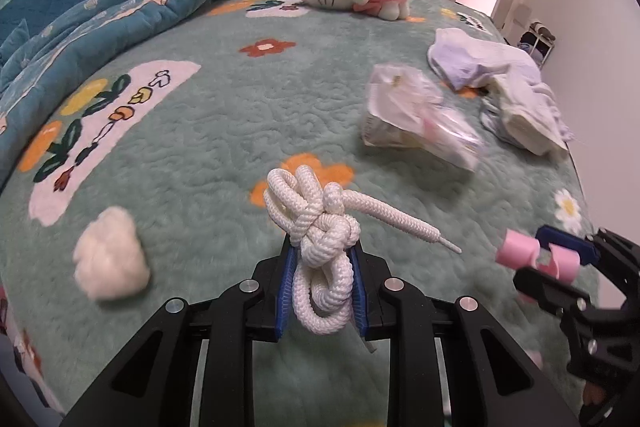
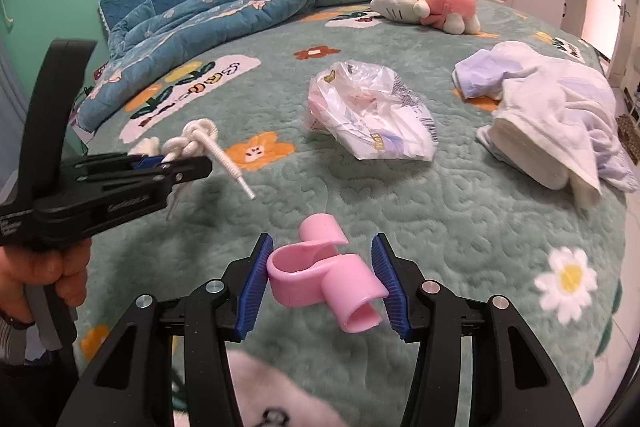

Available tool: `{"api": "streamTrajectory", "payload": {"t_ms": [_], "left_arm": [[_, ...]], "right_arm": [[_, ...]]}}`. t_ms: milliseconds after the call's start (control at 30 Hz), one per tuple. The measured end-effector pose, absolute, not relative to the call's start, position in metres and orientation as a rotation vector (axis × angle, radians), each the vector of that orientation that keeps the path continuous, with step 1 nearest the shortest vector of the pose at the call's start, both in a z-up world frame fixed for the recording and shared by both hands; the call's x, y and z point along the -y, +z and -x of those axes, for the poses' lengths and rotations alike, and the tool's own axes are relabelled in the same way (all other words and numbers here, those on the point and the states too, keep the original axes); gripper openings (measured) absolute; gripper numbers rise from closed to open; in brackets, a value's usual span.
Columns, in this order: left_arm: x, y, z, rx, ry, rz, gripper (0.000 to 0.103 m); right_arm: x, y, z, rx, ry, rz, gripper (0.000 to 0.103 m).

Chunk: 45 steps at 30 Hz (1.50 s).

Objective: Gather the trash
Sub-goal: 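Carry both items over the red bin and open both tools to drop them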

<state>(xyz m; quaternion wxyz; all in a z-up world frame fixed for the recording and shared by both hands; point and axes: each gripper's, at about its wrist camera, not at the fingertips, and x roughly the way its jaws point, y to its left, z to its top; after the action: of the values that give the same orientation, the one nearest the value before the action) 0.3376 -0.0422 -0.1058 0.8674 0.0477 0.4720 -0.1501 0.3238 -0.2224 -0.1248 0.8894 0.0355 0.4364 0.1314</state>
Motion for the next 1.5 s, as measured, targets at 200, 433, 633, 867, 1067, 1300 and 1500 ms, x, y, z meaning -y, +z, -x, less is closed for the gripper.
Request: {"api": "streamTrajectory", "payload": {"t_ms": [200,433,633,867,1067,1300,1500], "left_arm": [[0.053,-0.079,-0.294,-0.958,-0.344,-0.126,0.026],[0.086,-0.052,-0.241,-0.924,-0.424,-0.161,0.026],[0.14,-0.032,-0.194,-0.882,-0.534,-0.225,0.026],[0.227,-0.024,-0.143,-0.849,-0.716,-0.315,0.026],[0.3,-0.031,-0.107,-0.847,-0.853,-0.397,0.026],[0.377,-0.055,-0.081,-0.871,-0.973,-0.486,0.026],[0.431,-0.084,-0.074,-0.918,-1.037,-0.528,0.028]], "right_arm": [[0.232,-0.093,-0.278,-0.868,0.262,-0.075,0.051],[0.257,-0.062,-0.213,-0.83,0.215,-0.081,0.051],[0.304,-0.04,-0.148,-0.795,0.118,-0.087,0.051],[0.392,-0.031,-0.065,-0.758,-0.076,-0.167,0.051],[0.462,-0.041,-0.007,-0.749,-0.232,-0.238,0.051],[0.529,-0.055,0.04,-0.729,-0.368,-0.318,0.051],[0.573,-0.071,0.065,-0.729,-0.439,-0.374,0.051]]}}
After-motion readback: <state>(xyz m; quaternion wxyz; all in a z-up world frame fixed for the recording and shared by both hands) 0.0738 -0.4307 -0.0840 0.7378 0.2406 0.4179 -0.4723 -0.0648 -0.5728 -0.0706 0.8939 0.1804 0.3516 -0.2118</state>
